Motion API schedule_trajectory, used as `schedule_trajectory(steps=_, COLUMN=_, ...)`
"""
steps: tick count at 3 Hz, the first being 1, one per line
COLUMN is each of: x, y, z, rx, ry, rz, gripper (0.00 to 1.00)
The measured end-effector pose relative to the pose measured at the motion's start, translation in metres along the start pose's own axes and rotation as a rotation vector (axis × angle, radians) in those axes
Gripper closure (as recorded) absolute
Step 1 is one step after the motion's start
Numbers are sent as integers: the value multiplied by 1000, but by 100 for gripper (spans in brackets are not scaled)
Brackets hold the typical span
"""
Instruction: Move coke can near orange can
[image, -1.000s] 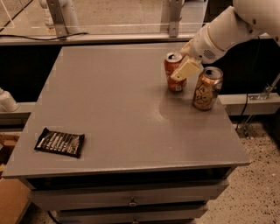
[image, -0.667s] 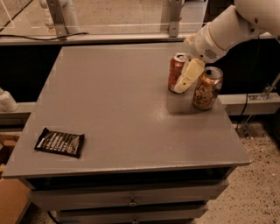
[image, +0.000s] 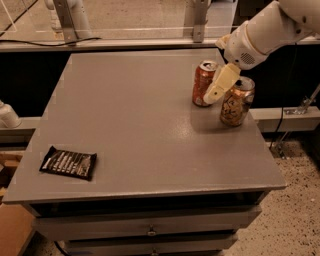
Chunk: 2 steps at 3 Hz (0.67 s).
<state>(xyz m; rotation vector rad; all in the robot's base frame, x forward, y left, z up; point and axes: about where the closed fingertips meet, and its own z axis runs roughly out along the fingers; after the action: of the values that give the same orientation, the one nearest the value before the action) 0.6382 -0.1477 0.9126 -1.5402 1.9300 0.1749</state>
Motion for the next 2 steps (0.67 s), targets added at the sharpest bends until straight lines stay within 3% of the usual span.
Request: schedule_trajectory(steps=2, x=13, y=10, z=-48, rx=113, ry=-104, rz=62, gripper=0)
